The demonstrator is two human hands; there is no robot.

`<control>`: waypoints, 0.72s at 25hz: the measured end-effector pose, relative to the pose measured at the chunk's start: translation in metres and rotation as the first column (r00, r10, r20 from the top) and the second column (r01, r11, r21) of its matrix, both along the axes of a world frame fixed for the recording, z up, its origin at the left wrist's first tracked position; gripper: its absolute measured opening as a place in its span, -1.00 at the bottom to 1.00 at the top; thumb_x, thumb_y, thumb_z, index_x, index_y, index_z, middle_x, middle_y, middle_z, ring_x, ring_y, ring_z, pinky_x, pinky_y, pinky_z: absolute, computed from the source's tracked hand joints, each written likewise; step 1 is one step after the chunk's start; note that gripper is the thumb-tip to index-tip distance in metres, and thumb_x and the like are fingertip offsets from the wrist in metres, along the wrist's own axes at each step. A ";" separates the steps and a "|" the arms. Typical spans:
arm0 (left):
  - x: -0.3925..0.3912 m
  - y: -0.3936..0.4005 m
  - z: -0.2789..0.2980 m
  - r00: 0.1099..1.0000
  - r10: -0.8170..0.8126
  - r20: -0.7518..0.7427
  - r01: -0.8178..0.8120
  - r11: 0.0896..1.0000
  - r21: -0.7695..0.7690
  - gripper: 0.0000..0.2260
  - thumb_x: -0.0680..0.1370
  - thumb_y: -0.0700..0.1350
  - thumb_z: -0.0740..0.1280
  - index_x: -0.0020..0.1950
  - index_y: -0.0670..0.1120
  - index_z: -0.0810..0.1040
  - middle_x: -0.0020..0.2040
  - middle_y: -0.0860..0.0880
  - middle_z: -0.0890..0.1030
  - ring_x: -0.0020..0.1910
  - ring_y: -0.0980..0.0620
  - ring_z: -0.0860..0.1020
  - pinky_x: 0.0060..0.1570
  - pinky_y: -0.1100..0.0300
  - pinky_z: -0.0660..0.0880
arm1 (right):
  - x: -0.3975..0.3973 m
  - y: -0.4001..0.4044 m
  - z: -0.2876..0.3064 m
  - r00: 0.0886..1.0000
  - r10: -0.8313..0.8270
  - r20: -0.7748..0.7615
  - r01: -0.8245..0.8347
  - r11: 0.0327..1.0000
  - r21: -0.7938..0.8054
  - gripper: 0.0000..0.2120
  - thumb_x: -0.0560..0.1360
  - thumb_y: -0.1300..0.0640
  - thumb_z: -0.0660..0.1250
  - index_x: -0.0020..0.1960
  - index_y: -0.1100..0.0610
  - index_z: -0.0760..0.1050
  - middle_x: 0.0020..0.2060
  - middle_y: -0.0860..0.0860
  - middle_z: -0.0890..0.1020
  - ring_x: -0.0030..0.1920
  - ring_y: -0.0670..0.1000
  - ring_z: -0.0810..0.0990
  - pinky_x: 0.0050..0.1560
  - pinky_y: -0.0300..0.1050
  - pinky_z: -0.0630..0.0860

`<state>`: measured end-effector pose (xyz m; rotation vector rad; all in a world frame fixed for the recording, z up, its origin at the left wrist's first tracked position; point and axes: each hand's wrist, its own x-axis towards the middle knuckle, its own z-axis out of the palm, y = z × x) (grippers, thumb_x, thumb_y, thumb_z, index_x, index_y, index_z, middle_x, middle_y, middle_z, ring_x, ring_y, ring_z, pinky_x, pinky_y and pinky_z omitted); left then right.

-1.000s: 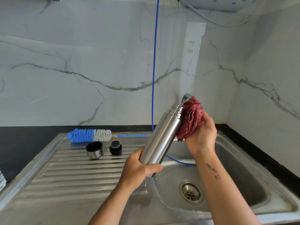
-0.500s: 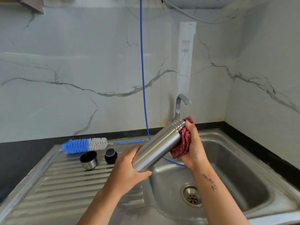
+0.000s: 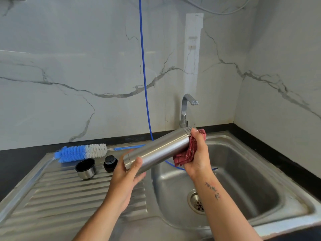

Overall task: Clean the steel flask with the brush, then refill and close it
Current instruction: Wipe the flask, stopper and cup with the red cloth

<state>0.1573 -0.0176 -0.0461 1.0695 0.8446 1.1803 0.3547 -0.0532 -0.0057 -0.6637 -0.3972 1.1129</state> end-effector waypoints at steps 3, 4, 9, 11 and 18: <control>0.002 0.000 0.005 0.995 -0.068 0.079 0.084 0.969 -0.232 -0.35 0.50 0.34 0.30 0.39 -0.10 0.49 0.10 -0.20 0.68 -0.17 -0.14 0.71 -0.27 0.16 0.67 | -0.003 0.001 -0.002 0.997 -0.054 0.046 0.053 0.998 0.041 -0.82 0.59 -0.03 0.31 -0.09 0.02 0.61 -0.22 0.07 0.67 -0.28 0.06 0.67 -0.25 -0.04 0.51; 0.002 0.002 0.005 0.997 -0.036 0.065 0.053 0.960 -0.275 -0.39 0.55 0.31 0.29 0.39 -0.12 0.50 0.01 -0.21 0.66 -0.30 -0.10 0.66 -0.40 0.22 0.59 | -0.002 0.004 -0.005 0.995 -0.090 0.039 0.087 0.993 0.074 -0.84 0.60 -0.03 0.29 -0.01 0.01 0.60 -0.15 0.08 0.65 -0.22 0.09 0.66 -0.21 0.00 0.49; 0.000 0.005 0.003 0.996 0.083 0.029 -0.070 0.947 -0.314 -0.54 0.60 0.18 0.35 0.33 -0.13 0.52 -0.18 -0.17 0.58 -0.44 -0.05 0.50 -0.58 0.27 0.39 | 0.014 0.010 -0.012 0.975 -0.216 -0.056 0.219 0.973 0.075 -0.38 0.57 -0.37 0.19 0.30 0.12 0.57 0.15 0.12 0.69 0.17 0.14 0.68 0.22 0.16 0.57; -0.001 0.005 0.004 0.995 0.095 0.026 -0.082 0.943 -0.322 -0.60 0.61 0.17 0.34 0.27 -0.11 0.53 -0.18 -0.17 0.58 -0.43 -0.06 0.50 -0.59 0.28 0.39 | 0.014 0.010 -0.012 0.984 -0.177 0.003 0.177 0.984 0.002 -0.46 0.63 -0.32 0.12 0.25 0.06 0.62 0.11 0.12 0.73 0.13 0.13 0.71 0.16 0.12 0.59; -0.001 0.001 0.006 0.995 0.096 0.021 -0.083 0.935 -0.345 -0.70 0.62 0.15 0.34 0.10 -0.08 0.52 -0.15 -0.17 0.55 -0.38 -0.08 0.47 -0.62 0.31 0.35 | 0.000 0.015 -0.015 0.858 -0.266 0.439 0.351 0.928 -0.124 -0.48 0.58 -0.40 0.16 0.29 -0.05 0.53 0.07 0.02 0.68 0.03 0.07 0.68 -0.24 -0.03 0.60</control>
